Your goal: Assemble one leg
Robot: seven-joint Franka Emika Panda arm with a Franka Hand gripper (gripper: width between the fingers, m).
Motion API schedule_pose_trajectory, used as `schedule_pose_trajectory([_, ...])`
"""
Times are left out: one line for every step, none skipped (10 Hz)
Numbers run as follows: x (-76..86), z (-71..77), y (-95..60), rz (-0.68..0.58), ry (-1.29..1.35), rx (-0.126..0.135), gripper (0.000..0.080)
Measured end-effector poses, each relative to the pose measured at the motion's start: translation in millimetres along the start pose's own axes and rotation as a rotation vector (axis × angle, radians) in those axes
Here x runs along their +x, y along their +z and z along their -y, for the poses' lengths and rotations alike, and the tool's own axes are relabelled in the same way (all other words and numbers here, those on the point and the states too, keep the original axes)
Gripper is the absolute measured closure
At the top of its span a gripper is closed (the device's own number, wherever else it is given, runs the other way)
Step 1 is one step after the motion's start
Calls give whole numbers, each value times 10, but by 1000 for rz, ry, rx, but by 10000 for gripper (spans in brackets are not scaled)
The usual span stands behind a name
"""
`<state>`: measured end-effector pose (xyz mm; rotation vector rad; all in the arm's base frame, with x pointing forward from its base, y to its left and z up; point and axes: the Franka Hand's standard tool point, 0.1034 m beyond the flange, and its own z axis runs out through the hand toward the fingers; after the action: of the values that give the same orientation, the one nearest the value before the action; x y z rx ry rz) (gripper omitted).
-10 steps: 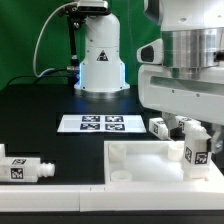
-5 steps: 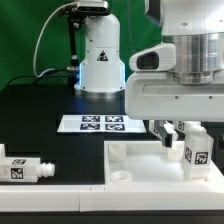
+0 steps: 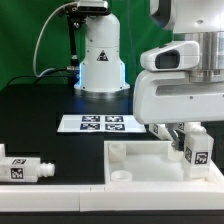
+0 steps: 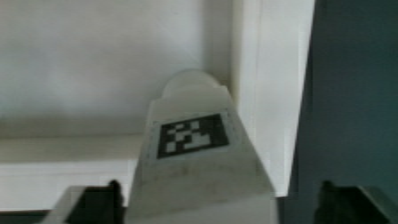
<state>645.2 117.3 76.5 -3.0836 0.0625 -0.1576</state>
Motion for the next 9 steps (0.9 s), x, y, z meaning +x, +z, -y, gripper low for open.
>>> schedule_pose_trajectory([0,-11,1,1,104,0,506])
schedule_pose_trajectory([3,-53,4,1,178,-4,506])
schedule_pose_trajectory([1,-71,7,1,266,-7,507])
schedule_pose_trajectory([-3,-94,13,2,378,-3,507])
schedule_pose_trajectory([-5,-102,14,3,506,-4,509])
schedule_pose_trajectory([-23,-98,20,9,708,-9,509])
schedule_pose_trajectory([-26,-98,24,18,905,3,509])
schedule_pose_trajectory([-35,-89,29,27,1109,12,509])
schedule_pose_trajectory([-41,-82,34,33,1246,18,509])
